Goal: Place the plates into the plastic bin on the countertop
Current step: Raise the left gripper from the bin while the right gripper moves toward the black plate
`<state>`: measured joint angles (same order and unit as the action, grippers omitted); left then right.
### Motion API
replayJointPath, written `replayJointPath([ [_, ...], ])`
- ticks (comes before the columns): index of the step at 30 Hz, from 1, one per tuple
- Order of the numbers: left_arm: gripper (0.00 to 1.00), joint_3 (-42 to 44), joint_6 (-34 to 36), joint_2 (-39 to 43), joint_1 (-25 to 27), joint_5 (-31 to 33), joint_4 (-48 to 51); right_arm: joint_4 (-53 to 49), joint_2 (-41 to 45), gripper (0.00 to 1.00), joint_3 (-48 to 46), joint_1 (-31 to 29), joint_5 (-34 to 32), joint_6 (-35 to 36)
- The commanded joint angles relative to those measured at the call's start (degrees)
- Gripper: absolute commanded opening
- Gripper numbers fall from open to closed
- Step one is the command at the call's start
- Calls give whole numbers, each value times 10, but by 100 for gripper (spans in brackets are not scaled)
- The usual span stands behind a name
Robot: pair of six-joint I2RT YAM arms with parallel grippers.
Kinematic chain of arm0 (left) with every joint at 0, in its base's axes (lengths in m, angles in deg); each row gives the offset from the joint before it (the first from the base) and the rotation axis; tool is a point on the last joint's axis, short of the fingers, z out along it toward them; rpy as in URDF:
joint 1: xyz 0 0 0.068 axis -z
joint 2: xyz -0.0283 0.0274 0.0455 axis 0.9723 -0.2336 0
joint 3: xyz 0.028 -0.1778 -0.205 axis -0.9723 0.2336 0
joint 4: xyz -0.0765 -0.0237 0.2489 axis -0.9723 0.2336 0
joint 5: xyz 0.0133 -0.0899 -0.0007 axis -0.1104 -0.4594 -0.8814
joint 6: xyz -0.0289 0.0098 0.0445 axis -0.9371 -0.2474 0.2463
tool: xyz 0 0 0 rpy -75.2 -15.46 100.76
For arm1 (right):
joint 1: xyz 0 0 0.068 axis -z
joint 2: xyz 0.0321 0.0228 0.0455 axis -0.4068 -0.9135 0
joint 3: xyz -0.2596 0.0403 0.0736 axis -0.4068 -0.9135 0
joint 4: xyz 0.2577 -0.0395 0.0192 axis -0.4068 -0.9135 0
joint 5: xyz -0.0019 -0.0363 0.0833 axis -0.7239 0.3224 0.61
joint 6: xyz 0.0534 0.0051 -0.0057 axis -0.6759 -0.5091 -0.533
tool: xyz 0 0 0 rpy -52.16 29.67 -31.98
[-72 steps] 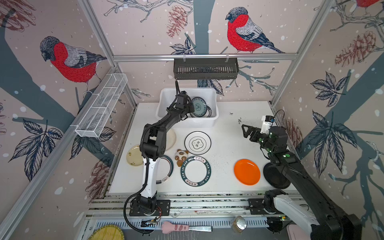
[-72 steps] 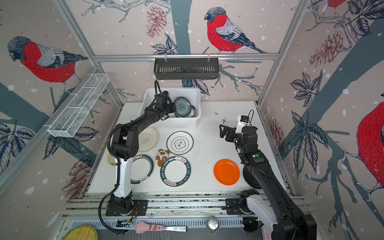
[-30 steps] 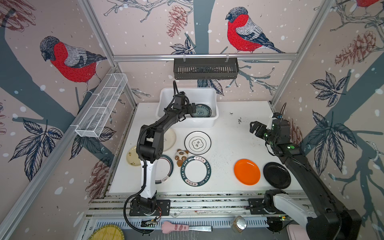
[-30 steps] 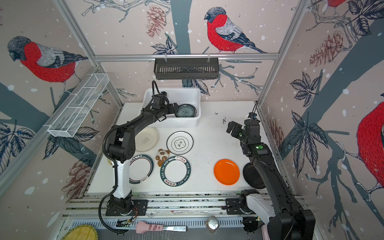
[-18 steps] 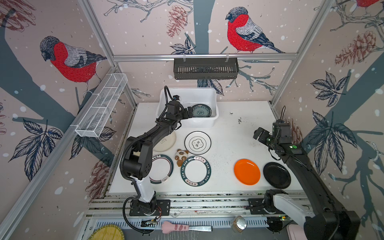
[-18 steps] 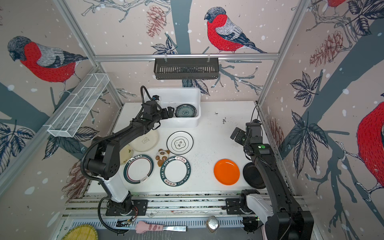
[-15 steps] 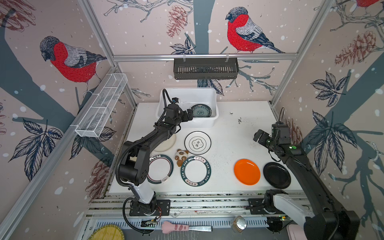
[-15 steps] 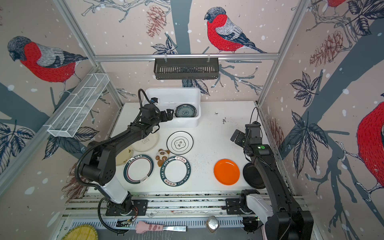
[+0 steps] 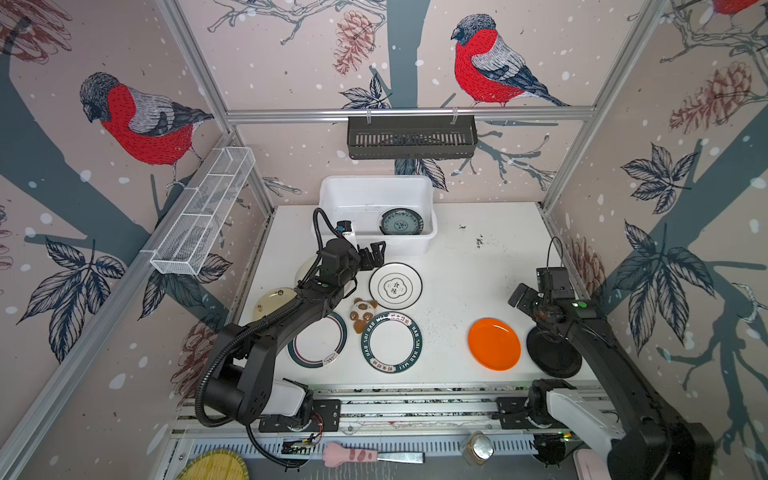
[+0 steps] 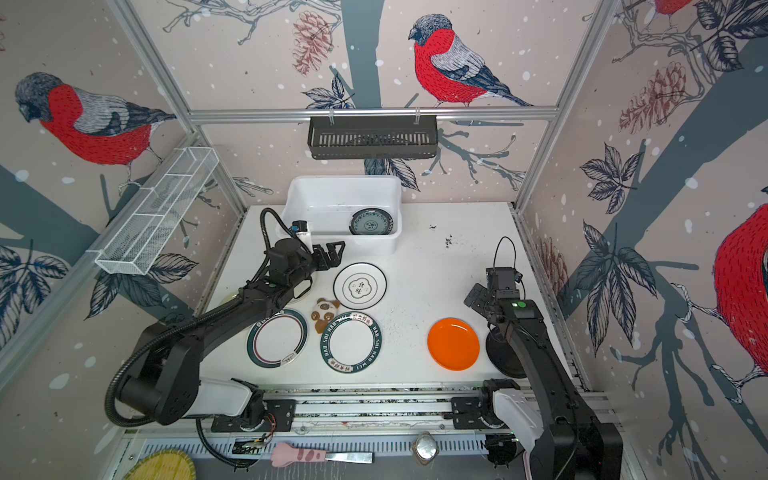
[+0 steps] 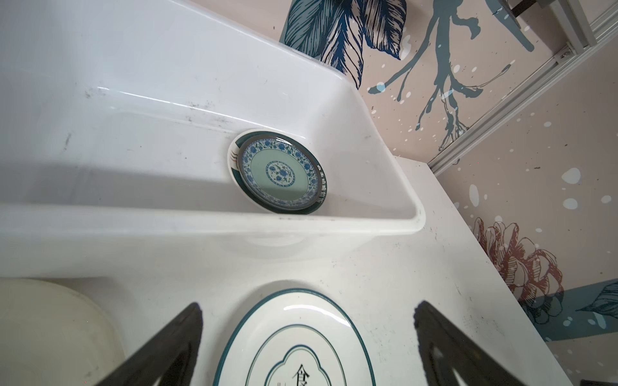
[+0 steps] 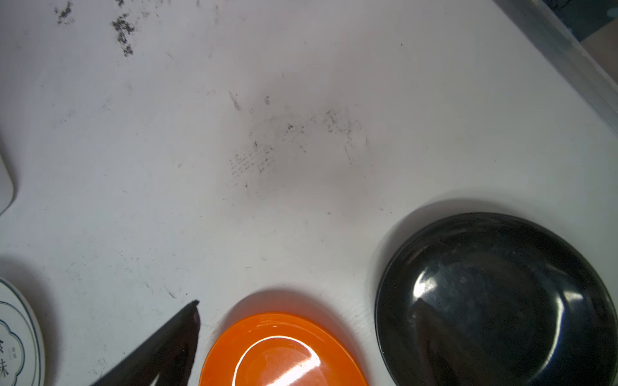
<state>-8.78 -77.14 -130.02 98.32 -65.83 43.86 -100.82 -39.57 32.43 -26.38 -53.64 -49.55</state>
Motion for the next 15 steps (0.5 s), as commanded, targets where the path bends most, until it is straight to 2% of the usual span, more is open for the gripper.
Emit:
replayJointPath([
  [1,98,19,-17,26,1,-16,-52,3,-6,99,-15,3,23,-17],
  [7,97,32,-12,56,1,-3,-49,47,-25,99,-48,4,67,-37],
  [15,97,38,-11,65,2,1,-45,75,-38,99,-75,4,50,-64],
])
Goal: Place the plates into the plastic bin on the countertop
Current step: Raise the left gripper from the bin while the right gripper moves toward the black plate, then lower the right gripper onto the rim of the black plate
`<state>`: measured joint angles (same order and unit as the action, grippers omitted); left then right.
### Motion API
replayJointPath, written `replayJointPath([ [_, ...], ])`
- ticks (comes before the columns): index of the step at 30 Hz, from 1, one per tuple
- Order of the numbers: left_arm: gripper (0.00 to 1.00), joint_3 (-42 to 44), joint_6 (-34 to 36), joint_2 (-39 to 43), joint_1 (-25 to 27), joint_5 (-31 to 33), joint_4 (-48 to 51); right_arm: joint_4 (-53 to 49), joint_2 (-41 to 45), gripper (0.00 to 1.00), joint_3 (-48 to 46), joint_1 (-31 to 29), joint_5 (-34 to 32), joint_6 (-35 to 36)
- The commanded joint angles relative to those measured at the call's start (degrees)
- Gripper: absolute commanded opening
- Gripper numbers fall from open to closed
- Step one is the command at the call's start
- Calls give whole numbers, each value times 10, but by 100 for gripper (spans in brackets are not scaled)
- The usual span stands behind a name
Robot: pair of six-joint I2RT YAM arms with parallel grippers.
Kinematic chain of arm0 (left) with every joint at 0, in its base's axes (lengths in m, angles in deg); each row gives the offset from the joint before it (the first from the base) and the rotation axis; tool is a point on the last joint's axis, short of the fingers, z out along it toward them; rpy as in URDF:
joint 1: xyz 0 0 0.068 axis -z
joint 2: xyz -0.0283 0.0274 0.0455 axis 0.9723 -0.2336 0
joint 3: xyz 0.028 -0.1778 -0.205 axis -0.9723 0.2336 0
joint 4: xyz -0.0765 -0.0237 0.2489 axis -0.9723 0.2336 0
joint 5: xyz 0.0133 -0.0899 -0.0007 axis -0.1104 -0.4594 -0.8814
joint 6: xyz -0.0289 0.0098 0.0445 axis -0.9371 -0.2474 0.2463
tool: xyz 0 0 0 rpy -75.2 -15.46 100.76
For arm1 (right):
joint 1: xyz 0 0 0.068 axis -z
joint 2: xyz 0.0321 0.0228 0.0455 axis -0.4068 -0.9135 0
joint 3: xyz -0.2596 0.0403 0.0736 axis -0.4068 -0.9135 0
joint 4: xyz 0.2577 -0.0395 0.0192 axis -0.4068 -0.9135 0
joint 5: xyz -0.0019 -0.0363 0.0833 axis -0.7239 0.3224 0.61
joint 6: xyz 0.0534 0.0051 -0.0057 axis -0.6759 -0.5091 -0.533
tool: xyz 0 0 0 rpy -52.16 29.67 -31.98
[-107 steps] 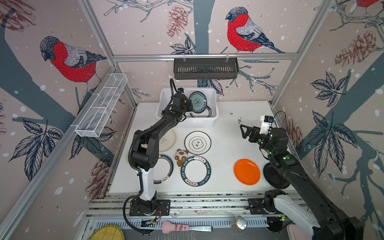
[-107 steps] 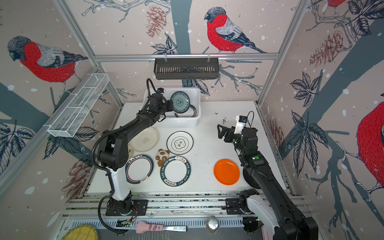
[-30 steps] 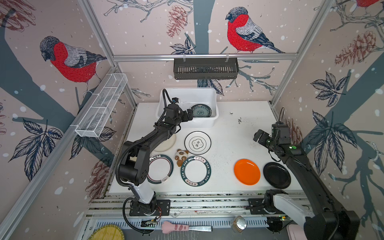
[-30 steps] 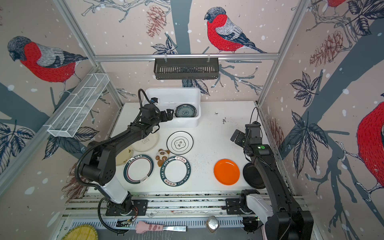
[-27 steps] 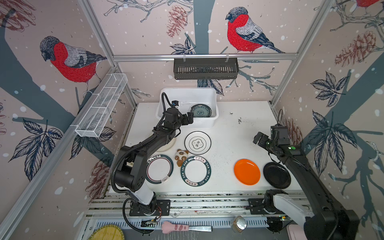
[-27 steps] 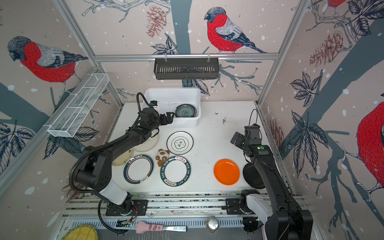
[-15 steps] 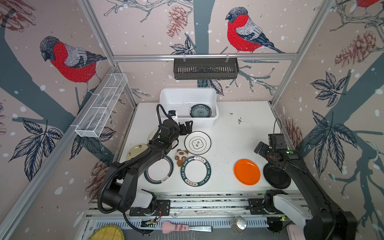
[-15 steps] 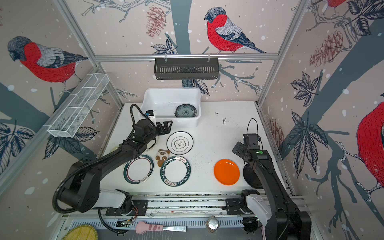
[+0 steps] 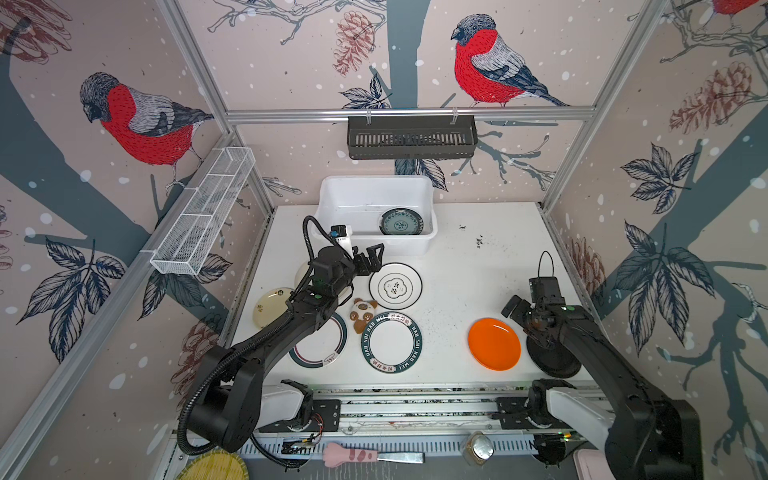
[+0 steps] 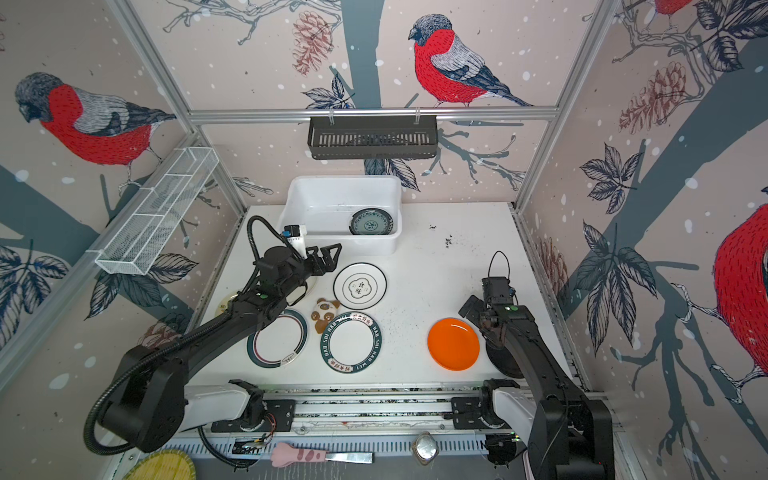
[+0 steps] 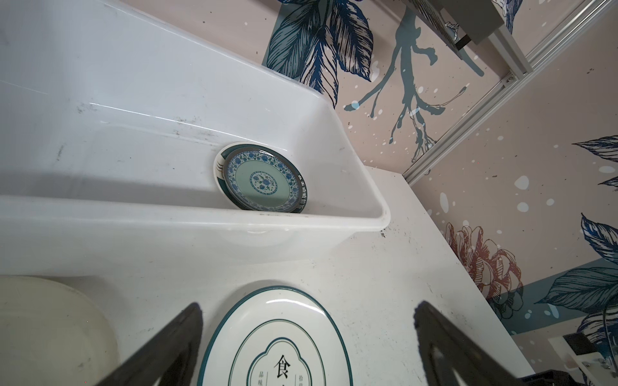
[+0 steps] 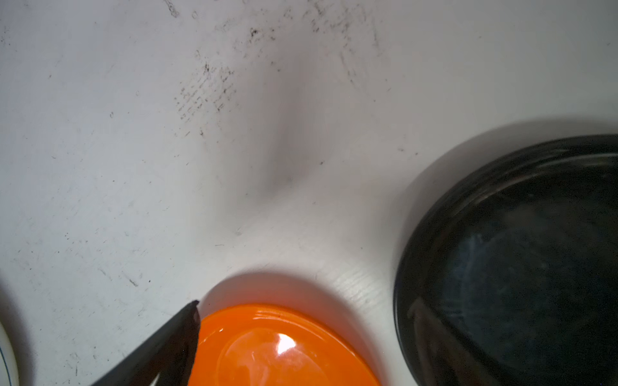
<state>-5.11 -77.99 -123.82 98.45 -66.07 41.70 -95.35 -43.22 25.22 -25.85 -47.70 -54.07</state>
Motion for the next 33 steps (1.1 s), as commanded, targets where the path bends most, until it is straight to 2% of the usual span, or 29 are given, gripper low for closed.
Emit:
replayJointPath([
  [1,97,1,-3,3,0,3,-23,21,-2,99,-4,-1,-16,-20],
  [13,97,-3,-6,-6,1,1,-23,25,-6,100,-24,0,-68,-27],
  [25,98,-9,-10,-18,1,-4,-20,89,-38,99,-42,4,-29,-26],
  [33,98,-17,-4,-18,1,7,-6,158,-60,99,-63,21,25,-19],
])
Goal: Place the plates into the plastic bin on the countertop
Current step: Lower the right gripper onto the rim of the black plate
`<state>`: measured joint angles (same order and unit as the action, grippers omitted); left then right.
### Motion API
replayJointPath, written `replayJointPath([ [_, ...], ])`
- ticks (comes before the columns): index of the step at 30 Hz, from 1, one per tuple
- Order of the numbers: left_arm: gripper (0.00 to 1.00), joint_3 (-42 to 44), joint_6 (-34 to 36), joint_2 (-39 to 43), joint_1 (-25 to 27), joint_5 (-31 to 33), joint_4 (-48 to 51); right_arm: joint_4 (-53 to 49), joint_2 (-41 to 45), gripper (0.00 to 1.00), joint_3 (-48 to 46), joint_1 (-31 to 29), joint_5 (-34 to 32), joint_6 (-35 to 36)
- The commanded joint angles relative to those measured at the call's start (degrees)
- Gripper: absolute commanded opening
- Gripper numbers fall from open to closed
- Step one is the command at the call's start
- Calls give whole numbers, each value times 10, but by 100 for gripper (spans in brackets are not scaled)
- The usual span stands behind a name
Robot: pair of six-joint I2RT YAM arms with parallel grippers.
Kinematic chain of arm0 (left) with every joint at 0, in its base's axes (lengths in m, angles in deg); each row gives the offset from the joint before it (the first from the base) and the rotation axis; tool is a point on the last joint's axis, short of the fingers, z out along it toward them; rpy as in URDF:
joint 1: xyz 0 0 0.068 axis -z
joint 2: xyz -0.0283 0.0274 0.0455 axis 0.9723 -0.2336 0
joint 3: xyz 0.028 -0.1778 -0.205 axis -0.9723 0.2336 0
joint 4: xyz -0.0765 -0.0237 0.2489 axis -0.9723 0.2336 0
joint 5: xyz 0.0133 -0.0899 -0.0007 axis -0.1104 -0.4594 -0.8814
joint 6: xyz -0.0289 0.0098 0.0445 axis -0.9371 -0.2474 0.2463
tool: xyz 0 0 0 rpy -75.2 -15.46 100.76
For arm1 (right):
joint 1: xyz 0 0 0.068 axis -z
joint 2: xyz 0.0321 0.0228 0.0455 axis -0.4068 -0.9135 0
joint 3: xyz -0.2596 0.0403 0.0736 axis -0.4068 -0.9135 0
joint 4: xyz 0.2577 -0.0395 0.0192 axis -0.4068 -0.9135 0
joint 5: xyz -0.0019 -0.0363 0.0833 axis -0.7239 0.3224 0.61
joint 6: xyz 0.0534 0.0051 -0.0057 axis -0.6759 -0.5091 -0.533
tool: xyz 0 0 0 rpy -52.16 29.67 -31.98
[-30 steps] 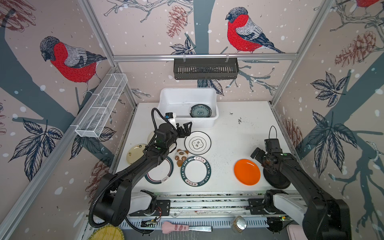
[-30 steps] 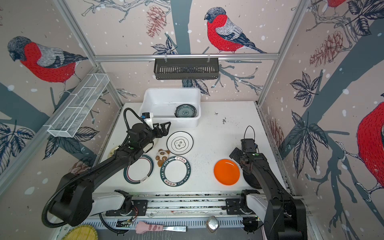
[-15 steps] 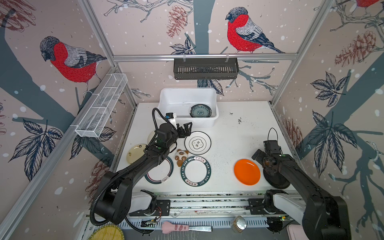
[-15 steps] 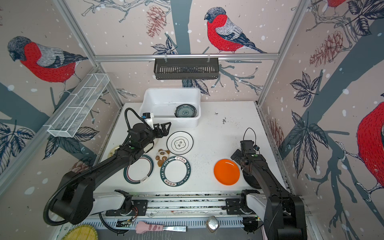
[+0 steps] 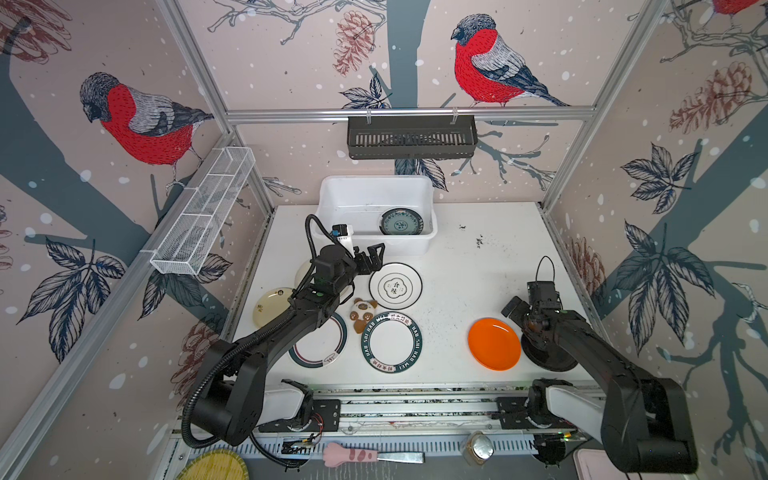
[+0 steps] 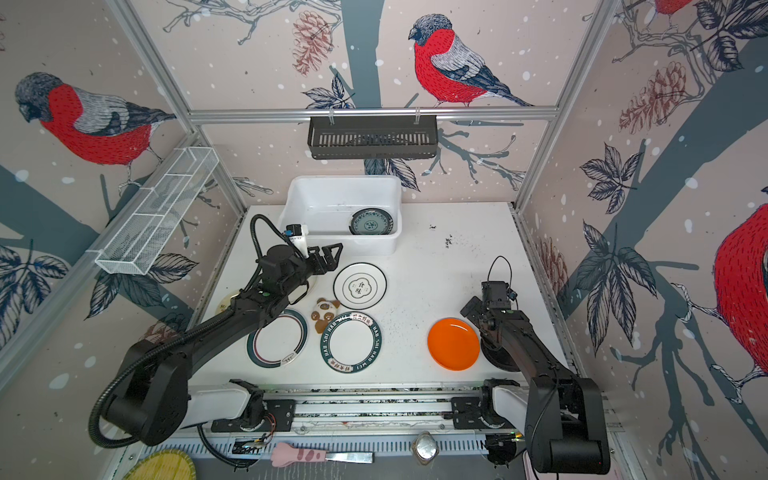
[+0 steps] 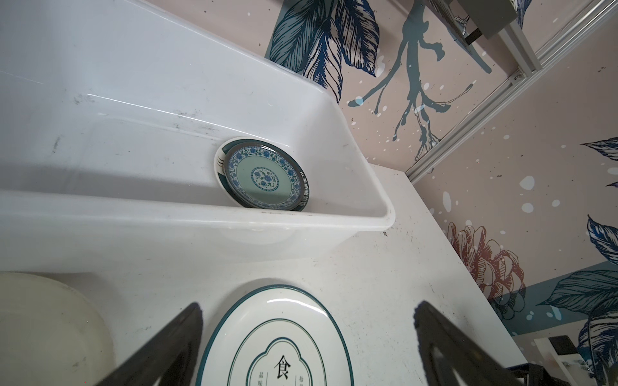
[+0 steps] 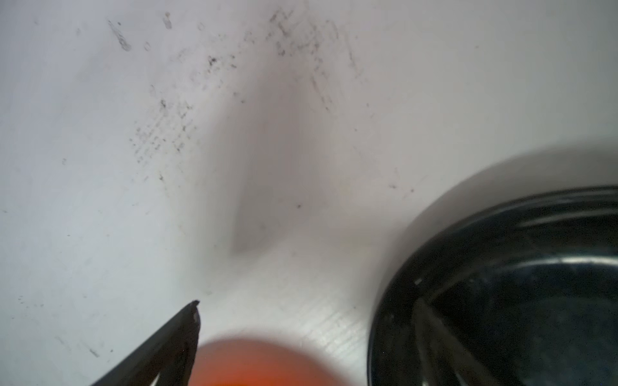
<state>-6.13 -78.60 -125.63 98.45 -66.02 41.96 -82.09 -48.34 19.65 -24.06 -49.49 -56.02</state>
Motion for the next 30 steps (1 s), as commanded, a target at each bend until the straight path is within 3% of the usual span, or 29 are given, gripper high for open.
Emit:
replayJointPath([
  [1,98,-8,2,-1,1,6,-7,28,-13,99,-7,6,42,2],
  [14,97,-14,5,-5,2,4,2,69,-48,99,17,15,49,6],
  [19,97,-14,7,-2,2,10,6,98,-70,99,41,16,88,26],
  [30,98,-15,13,7,2,23,19,143,-184,99,125,-1,139,49],
])
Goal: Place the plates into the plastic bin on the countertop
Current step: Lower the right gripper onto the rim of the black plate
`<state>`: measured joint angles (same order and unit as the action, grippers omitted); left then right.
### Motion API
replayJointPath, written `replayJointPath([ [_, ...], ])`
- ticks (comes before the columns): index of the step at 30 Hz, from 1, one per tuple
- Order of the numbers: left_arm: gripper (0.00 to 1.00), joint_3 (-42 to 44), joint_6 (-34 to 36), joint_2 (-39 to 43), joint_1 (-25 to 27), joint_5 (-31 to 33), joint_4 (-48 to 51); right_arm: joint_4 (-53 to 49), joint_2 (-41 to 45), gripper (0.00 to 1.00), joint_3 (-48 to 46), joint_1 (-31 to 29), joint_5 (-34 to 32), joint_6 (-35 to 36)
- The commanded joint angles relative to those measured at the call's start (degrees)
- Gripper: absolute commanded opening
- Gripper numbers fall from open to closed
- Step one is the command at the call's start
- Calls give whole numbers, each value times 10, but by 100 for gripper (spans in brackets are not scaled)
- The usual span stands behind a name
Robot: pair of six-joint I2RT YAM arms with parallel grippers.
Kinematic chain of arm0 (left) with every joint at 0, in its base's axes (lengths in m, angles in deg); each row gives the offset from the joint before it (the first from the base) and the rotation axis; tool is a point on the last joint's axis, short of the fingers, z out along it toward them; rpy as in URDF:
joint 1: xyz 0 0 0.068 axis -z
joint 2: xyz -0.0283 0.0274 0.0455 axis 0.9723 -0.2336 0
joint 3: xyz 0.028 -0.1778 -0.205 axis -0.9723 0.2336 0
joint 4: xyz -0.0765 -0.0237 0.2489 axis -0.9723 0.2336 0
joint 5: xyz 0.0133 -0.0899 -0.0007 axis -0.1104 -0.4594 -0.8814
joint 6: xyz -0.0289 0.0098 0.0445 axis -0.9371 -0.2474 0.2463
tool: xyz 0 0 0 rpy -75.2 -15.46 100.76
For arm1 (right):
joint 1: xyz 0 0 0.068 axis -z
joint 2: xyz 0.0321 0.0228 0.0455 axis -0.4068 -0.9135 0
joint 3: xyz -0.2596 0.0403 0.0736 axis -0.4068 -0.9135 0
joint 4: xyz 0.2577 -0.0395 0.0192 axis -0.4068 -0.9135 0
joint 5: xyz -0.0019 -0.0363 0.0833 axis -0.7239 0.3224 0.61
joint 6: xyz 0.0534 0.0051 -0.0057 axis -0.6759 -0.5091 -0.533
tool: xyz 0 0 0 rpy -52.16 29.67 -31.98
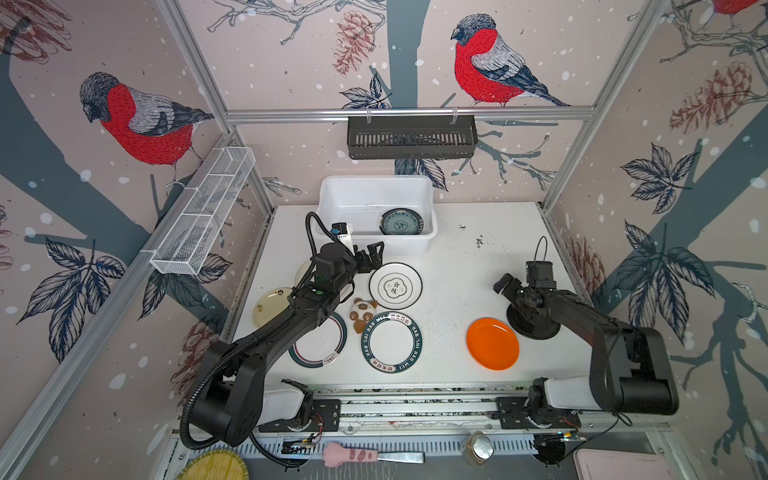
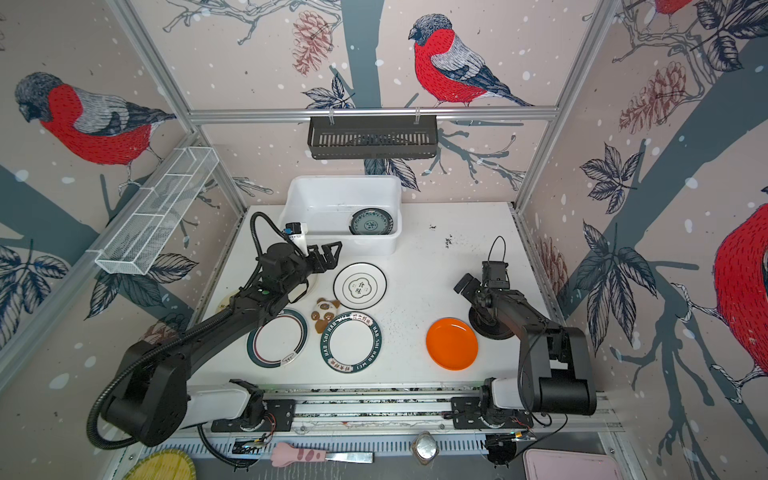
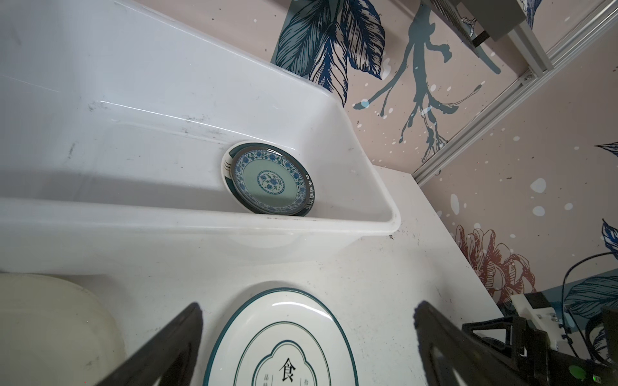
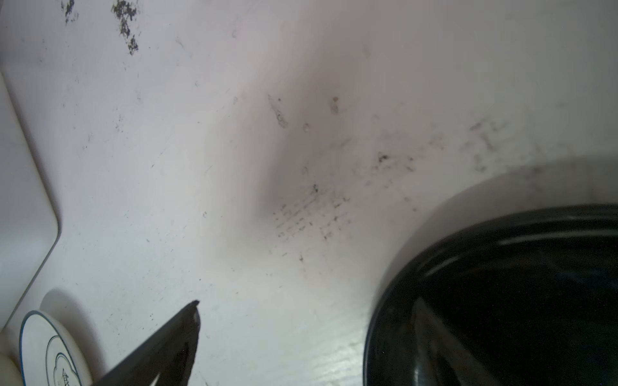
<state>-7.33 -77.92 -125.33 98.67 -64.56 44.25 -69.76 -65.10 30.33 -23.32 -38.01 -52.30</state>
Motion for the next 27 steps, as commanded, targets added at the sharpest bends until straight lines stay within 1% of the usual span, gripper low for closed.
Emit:
replayJointPath([
  [1,98,-4,8,3,0,10,-4,18,-26,99,31,-16,24,16],
  [6,97,-11,15,-1,0,20,4,25,-77,99,79,-49,50,34],
  [11,98,-7,15,5,0,19,0,31,-124,99,106,-66,78,29],
  [15,98,-8,18,12,0,21,7,26,-122,99,114,-73,69,39],
  [19,98,-8,18,20,0,19,7,-8,-96,99,132,-70,43,66],
  [22,97,-7,16,21,0,18,5,-41,-73,99,138,-49,32,79],
  [27,97,-7,14,20,3,15,4,-79,-28,99,103,35,41,91],
])
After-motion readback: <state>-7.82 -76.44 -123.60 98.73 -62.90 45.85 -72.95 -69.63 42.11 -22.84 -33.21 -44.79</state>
